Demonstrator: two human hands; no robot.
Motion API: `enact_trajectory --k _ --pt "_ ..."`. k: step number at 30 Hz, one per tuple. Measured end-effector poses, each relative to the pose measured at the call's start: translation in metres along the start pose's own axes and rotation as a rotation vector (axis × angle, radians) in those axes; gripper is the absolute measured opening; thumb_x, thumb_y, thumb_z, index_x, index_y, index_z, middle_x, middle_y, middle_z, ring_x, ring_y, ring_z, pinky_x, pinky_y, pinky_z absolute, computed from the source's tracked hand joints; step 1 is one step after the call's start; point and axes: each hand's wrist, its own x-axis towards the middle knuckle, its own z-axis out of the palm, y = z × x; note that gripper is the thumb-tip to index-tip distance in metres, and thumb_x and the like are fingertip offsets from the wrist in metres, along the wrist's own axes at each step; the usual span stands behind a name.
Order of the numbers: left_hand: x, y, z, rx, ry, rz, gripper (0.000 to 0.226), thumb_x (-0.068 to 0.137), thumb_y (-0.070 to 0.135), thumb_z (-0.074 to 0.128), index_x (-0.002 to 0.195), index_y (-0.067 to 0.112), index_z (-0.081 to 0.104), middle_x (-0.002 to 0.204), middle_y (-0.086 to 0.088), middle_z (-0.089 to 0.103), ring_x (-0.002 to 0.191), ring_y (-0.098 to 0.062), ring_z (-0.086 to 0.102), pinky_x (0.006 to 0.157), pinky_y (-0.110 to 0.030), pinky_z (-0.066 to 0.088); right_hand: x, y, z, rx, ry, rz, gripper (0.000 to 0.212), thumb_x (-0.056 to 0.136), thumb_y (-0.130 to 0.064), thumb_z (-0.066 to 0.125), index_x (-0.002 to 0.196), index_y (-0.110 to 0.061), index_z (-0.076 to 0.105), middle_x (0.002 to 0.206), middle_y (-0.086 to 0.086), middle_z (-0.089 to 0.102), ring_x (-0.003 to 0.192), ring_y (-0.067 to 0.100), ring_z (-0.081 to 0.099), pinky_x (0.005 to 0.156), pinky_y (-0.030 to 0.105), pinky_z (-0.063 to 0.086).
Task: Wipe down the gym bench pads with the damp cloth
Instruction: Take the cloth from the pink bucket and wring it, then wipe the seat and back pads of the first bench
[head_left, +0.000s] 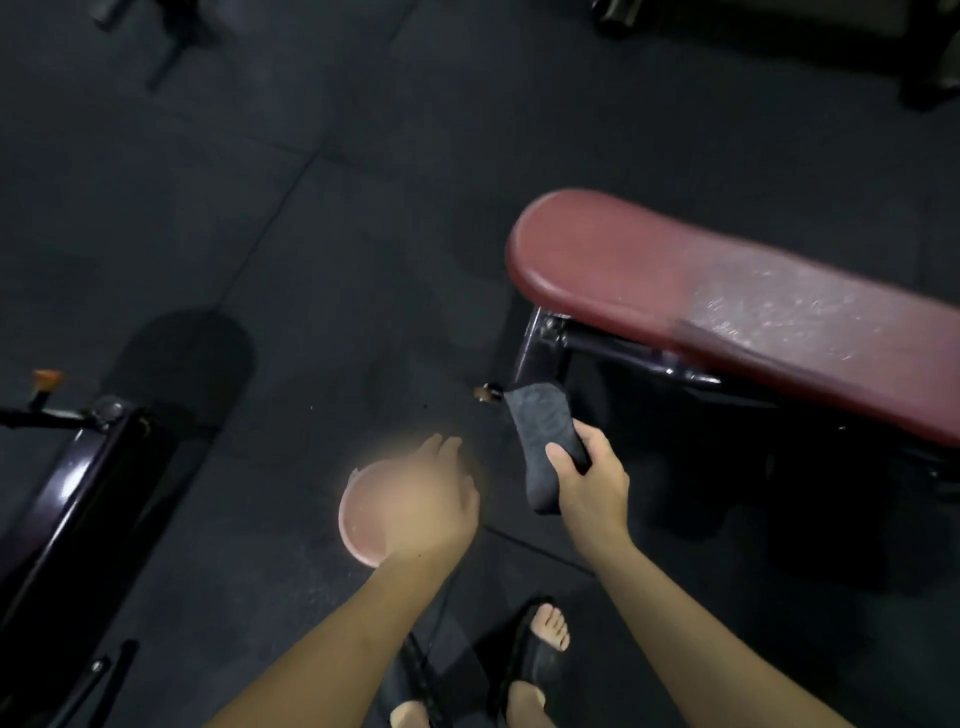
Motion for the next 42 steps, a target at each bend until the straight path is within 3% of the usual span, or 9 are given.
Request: enact_trajectory --k 2,6,12,16,23,27,31,37,42 --pt "0.002 0.034 -0.021 0.003 0.009 0.038 0.053 0.103 0.037 0.045 0.154 0.026 0.039 0.162 0.004 0.036 0.146 -0.021 0.037 0.114 -0.04 0.035 0.0 -0.024 -0.028 0.028 0.024 -0.033 0.036 0.096 -0.023 0.069 0.132 -0.028 0.063 0.114 -0.016 0.071 0.106 -0.003 0.066 0.095 0.024 0.055" --pt "0.013 0.088 -0.054 0.004 0.056 0.122 0.05 0.101 0.034 0.048 0.149 0.024 0.045 0.153 0.005 0.047 0.141 -0.02 0.043 0.112 -0.041 0.039 0.009 -0.065 -0.073 0.046 0.067 -0.107 0.037 0.096 -0.02 0.07 0.133 -0.023 0.063 0.111 -0.018 0.071 0.102 -0.008 0.066 0.086 0.014 0.054" --pt "0.044 0.131 -0.093 0.034 0.072 0.18 0.049 0.104 0.034 0.045 0.152 0.025 0.041 0.153 0.007 0.044 0.143 -0.018 0.04 0.115 -0.04 0.034 0.039 -0.104 -0.106 0.025 0.121 -0.11 0.033 0.096 -0.025 0.07 0.129 -0.026 0.064 0.114 -0.016 0.071 0.108 0.001 0.066 0.1 0.036 0.055" --pt "0.07 0.141 -0.099 0.04 0.028 0.198 0.05 0.105 0.034 0.042 0.154 0.025 0.036 0.157 0.006 0.04 0.145 -0.019 0.037 0.118 -0.041 0.033 0.055 -0.114 -0.11 -0.011 0.129 -0.123 0.033 0.096 -0.027 0.07 0.129 -0.026 0.064 0.117 -0.013 0.071 0.111 0.005 0.065 0.102 0.038 0.054" --pt "0.137 0.136 -0.092 -0.01 -0.024 0.16 0.051 0.105 0.034 0.042 0.154 0.026 0.035 0.157 0.008 0.038 0.145 -0.017 0.036 0.118 -0.04 0.033 0.126 -0.127 -0.083 -0.087 0.136 -0.025 0.035 0.097 -0.025 0.067 0.132 -0.027 0.062 0.121 -0.009 0.069 0.113 0.01 0.064 0.102 0.033 0.051" --pt "0.197 0.129 -0.082 -0.031 -0.101 0.142 0.051 0.105 0.034 0.041 0.155 0.026 0.034 0.157 0.008 0.038 0.144 -0.017 0.036 0.119 -0.04 0.032 0.178 -0.138 -0.06 -0.2 0.144 0.041 0.037 0.099 -0.022 0.065 0.136 -0.024 0.06 0.117 -0.007 0.063 0.107 0.012 0.058 0.091 0.026 0.044" --pt "0.254 0.129 -0.067 -0.023 -0.137 0.17 0.051 0.106 0.034 0.041 0.155 0.026 0.035 0.156 0.008 0.04 0.143 -0.016 0.037 0.117 -0.038 0.033 0.239 -0.142 -0.037 -0.295 0.13 0.044 0.04 0.1 -0.023 0.064 0.139 -0.026 0.056 0.125 -0.001 0.066 0.116 0.02 0.062 0.091 0.031 0.048" --pt "0.329 0.13 -0.04 0.008 -0.173 0.174 0.052 0.105 0.033 0.041 0.156 0.024 0.034 0.158 0.005 0.039 0.143 -0.019 0.037 0.115 -0.041 0.036 0.333 -0.141 -0.004 -0.381 0.074 -0.037 0.053 0.099 -0.018 0.063 0.146 -0.036 0.045 0.142 -0.003 0.059 0.132 0.022 0.054 0.111 0.039 0.045" --pt "0.376 0.137 -0.018 0.034 -0.217 0.138 0.06 0.107 0.034 0.042 0.162 0.026 0.02 0.17 0.003 0.017 0.155 -0.022 0.02 0.123 -0.045 0.026 0.399 -0.133 0.011 -0.54 0.001 -0.031 0.053 0.104 -0.039 0.054 0.152 -0.048 0.033 0.145 0.001 0.046 0.129 0.027 0.053 0.105 0.046 0.048"
